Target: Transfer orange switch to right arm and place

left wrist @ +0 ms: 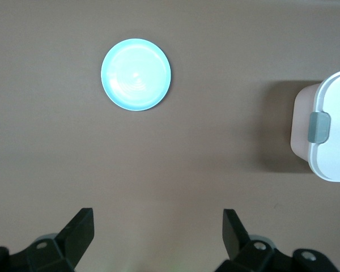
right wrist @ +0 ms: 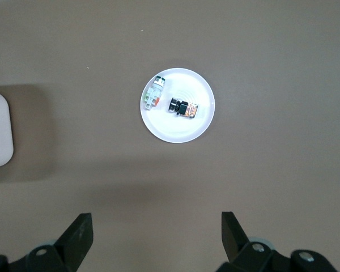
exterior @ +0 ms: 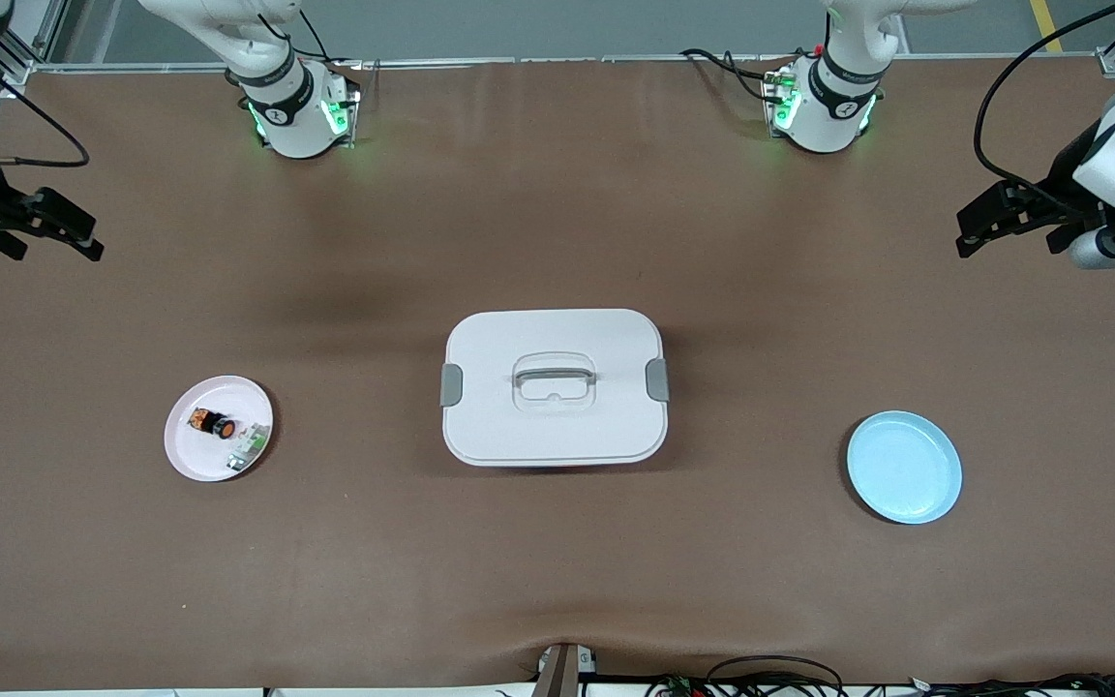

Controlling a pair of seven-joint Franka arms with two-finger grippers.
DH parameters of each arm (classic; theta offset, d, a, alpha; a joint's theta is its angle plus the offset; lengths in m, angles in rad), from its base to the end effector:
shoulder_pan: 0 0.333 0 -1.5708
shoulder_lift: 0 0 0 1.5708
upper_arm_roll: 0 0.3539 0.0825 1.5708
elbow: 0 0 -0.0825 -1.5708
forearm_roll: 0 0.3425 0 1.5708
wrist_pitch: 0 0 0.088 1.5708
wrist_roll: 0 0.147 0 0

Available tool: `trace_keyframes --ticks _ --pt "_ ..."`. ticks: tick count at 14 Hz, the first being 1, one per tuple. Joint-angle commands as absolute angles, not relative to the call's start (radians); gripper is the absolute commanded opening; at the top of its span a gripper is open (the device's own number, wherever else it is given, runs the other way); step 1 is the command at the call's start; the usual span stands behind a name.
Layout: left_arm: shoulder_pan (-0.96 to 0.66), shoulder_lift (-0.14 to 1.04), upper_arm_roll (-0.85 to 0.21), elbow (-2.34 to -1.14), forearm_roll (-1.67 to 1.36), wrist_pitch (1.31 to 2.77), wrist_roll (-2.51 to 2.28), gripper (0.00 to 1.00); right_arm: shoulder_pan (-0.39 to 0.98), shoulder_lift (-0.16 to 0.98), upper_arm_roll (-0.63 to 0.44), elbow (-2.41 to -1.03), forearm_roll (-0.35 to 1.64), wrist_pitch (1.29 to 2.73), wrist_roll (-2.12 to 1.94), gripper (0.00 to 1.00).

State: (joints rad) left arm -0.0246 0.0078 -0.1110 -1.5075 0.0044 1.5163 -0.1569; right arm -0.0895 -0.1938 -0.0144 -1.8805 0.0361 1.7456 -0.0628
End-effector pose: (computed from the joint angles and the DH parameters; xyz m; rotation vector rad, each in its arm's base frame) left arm 0.5062 -0.0681 0.6407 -3.1381 -0.0338 -0.0024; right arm 0.4570 -0.0436 0.5970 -3.1058 0.0717 -0.0961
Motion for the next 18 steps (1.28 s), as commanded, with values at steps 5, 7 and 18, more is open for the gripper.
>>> trace_keyframes --ticks 5,7,18 --pt "-0.028 0.0 -0.112 -1.505 0.0 1.506 -0.133 1.0 -0.092 -0.031 -0.017 -1.609 0.029 1.6 -0.043 1.0" --pt "-0.028 0.0 -0.113 -1.506 0.0 1.512 -0.133 1.0 -0.091 -0.029 -0.017 -1.594 0.029 1.586 -0.044 1.0" --pt "-0.031 0.003 -0.112 -1.52 -0.006 1.529 -0.133 1.0 -0.095 -0.031 -0.021 -1.549 0.018 1.554 -0.054 1.0"
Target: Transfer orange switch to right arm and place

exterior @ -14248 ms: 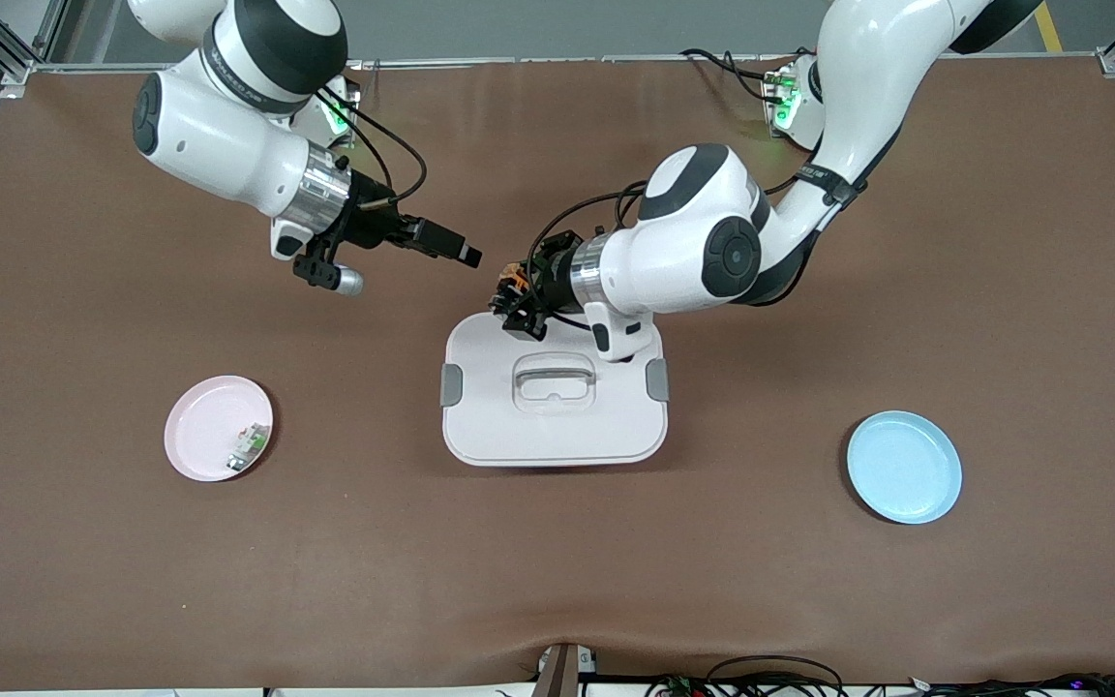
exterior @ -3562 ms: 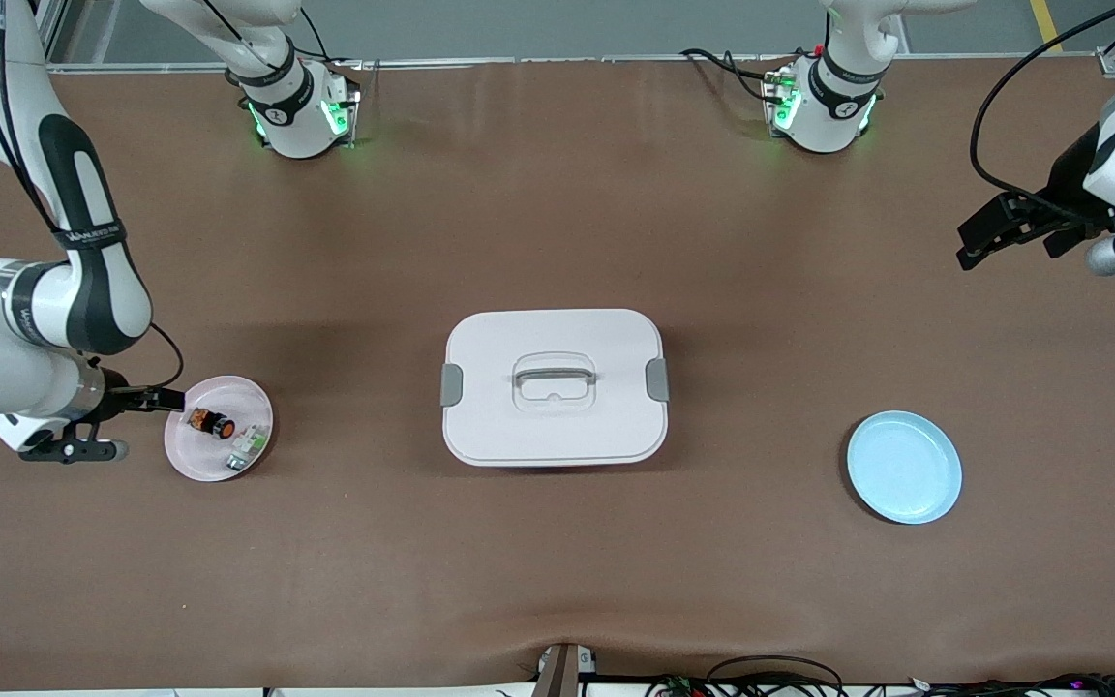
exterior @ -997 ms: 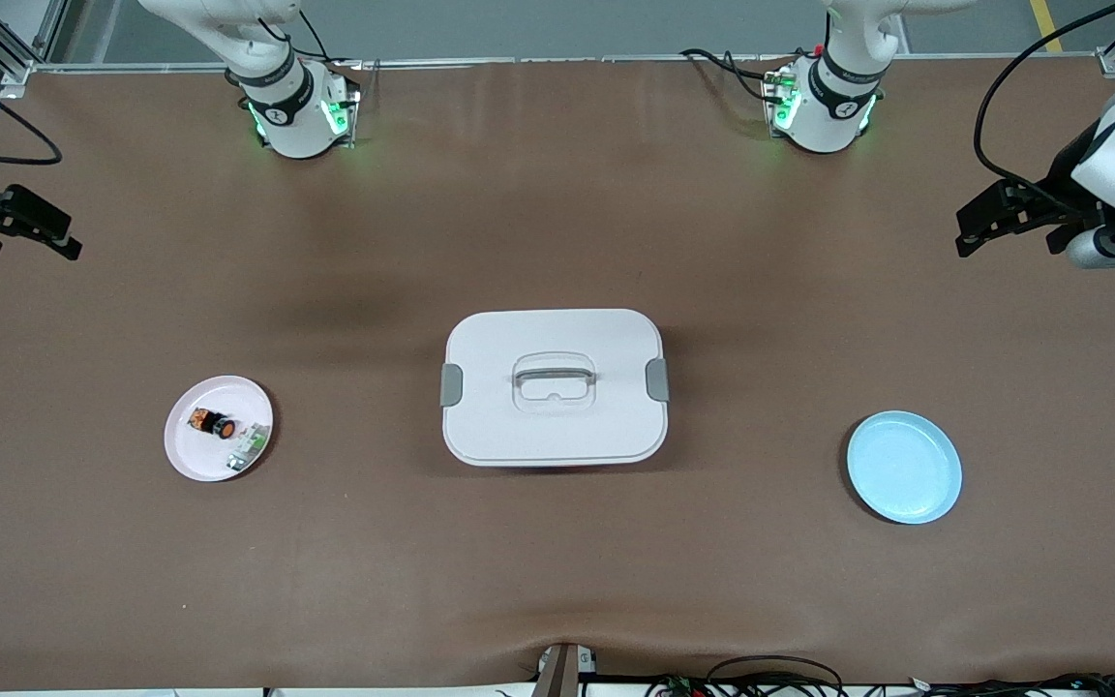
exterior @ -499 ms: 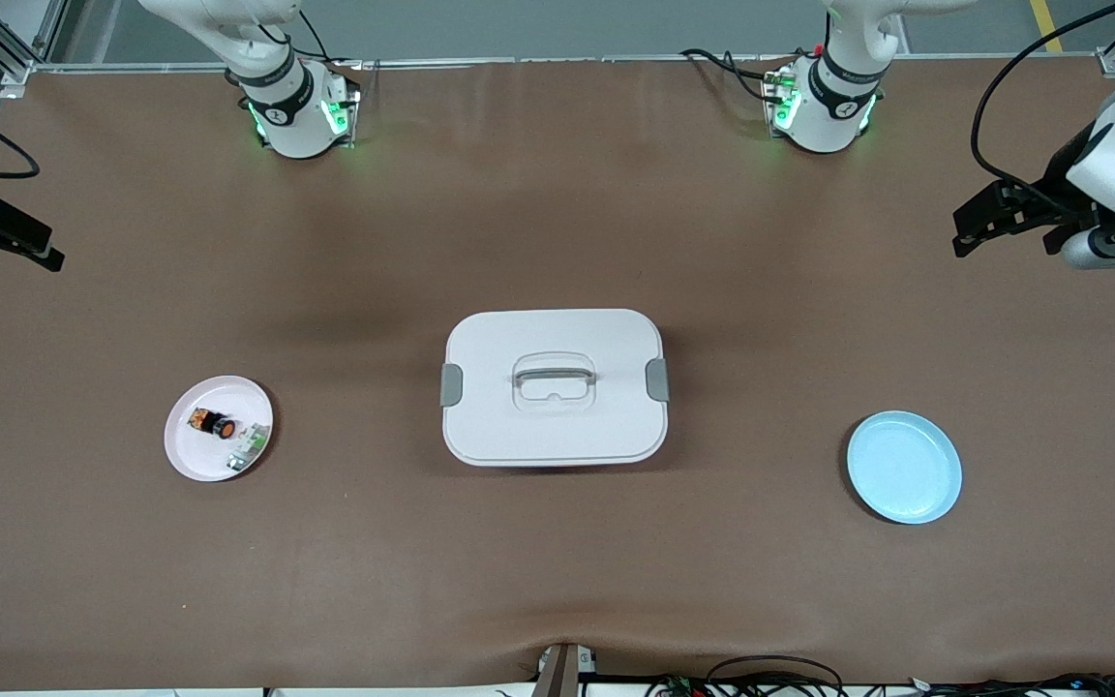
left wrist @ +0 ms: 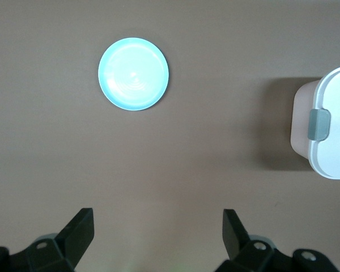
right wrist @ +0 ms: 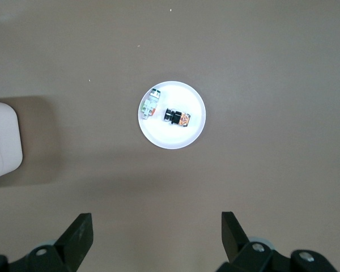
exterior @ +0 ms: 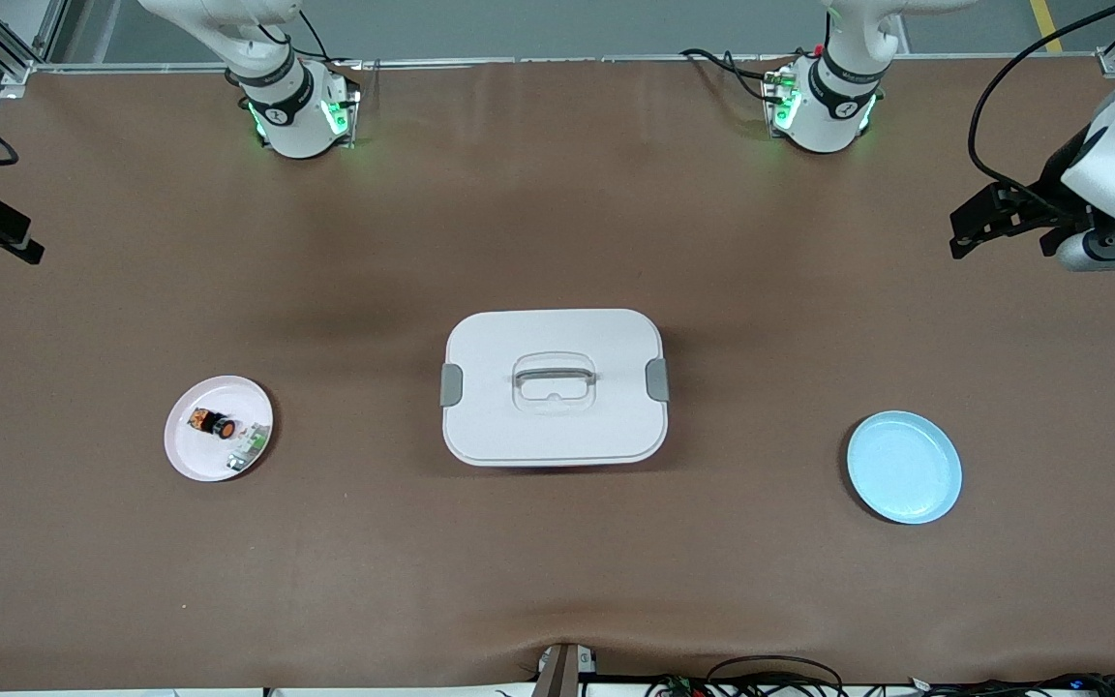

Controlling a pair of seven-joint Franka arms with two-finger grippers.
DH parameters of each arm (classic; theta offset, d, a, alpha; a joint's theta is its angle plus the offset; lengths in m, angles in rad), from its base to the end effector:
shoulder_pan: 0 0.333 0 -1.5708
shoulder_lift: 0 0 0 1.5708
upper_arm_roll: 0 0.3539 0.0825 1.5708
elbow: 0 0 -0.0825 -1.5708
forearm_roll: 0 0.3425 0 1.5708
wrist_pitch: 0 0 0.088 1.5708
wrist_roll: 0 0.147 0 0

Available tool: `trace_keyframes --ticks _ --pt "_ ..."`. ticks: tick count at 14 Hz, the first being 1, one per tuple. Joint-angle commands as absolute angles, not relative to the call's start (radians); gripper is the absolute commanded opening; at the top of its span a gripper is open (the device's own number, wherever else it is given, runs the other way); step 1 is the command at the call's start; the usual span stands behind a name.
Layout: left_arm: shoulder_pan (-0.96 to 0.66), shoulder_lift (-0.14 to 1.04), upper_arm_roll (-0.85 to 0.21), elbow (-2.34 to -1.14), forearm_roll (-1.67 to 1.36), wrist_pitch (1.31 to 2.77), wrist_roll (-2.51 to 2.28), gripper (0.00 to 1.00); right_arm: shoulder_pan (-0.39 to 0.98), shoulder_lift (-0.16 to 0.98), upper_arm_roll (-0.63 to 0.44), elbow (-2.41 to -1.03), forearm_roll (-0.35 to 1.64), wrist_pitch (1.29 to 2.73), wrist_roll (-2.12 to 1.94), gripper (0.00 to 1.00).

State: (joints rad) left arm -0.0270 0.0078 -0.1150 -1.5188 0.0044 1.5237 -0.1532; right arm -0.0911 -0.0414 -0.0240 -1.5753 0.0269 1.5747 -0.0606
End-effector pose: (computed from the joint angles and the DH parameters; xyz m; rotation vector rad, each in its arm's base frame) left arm 0.5063 -0.0714 0.6366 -3.1377 -0.0179 0.0036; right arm 0.4980 -0.0539 0.6419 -3.1155 0.0842 -0.0671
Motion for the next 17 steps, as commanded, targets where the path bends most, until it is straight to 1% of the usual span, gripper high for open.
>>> trace_keyframes --ticks 1,3,17 --pt "-0.032 0.003 -0.112 -1.52 -0.005 1.529 -0.135 1.0 -0.095 -0.031 -0.021 -1.549 0.018 1.552 -0.054 1.0" --pt "-0.032 0.006 -0.113 -1.519 -0.002 1.529 -0.135 1.0 -0.1 -0.029 -0.021 -1.551 0.015 1.525 -0.054 1.0" --pt "-0.028 0.008 -0.11 -1.509 -0.006 1.528 -0.14 1.0 -0.1 -0.009 -0.021 -1.545 0.017 1.525 -0.054 1.0"
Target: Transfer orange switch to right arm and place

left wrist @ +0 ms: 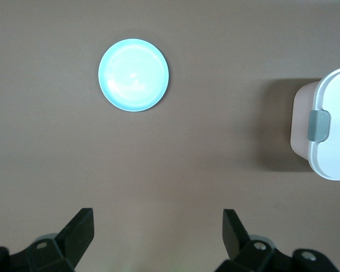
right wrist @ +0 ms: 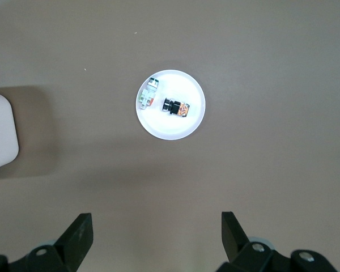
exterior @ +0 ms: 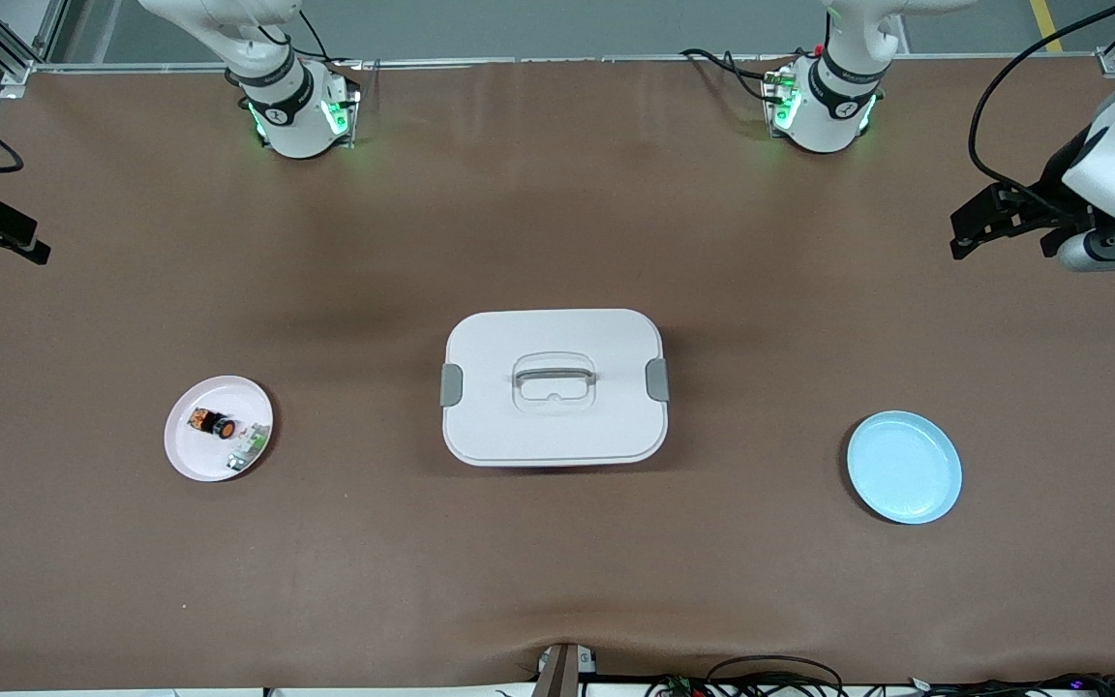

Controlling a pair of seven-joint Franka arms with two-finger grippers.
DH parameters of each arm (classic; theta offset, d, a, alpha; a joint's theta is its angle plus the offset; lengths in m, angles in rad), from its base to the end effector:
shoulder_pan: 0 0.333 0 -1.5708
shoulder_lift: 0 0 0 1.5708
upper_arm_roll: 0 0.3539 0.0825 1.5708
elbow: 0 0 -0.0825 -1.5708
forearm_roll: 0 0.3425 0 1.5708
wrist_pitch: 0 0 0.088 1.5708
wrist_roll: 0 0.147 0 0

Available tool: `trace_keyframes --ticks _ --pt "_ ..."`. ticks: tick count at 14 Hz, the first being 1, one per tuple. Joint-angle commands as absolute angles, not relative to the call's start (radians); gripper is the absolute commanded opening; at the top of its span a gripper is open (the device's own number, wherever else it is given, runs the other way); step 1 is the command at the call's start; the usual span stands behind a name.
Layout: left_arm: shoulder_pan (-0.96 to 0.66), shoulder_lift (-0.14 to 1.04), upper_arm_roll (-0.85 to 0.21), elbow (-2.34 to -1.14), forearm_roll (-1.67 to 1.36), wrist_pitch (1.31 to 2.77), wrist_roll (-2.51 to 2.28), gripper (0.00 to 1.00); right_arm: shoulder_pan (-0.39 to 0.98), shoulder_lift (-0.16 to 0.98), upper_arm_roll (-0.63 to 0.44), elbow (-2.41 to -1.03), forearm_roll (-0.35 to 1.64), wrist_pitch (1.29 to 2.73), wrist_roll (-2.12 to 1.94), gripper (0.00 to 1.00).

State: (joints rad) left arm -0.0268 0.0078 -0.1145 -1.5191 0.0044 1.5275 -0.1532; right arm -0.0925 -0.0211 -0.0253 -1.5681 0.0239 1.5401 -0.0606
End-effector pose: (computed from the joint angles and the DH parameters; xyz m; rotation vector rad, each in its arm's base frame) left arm 0.5069 -0.0712 0.6368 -3.1382 -0.0190 -0.0018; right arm 0.4994 -0.0557 0.6316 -3.1154 0.0881 0.0073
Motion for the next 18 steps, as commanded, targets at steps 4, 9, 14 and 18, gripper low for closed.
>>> trace_keyframes --ticks 4,9,14,18 --pt "-0.029 0.009 -0.11 -1.508 -0.006 1.528 -0.15 1.0 -0.1 0.005 -0.021 -1.545 0.021 1.525 -0.052 1.0" --pt "-0.028 0.009 -0.11 -1.508 -0.005 1.528 -0.149 1.0 -0.1 0.008 -0.021 -1.545 0.025 1.525 -0.054 1.0" --pt "-0.026 0.011 -0.107 -1.496 0.0 1.528 -0.144 1.0 -0.101 0.009 -0.023 -1.545 0.025 1.525 -0.052 1.0" --pt "-0.026 0.012 -0.104 -1.496 0.0 1.528 -0.141 1.0 -0.101 0.009 -0.023 -1.545 0.025 1.525 -0.052 1.0"
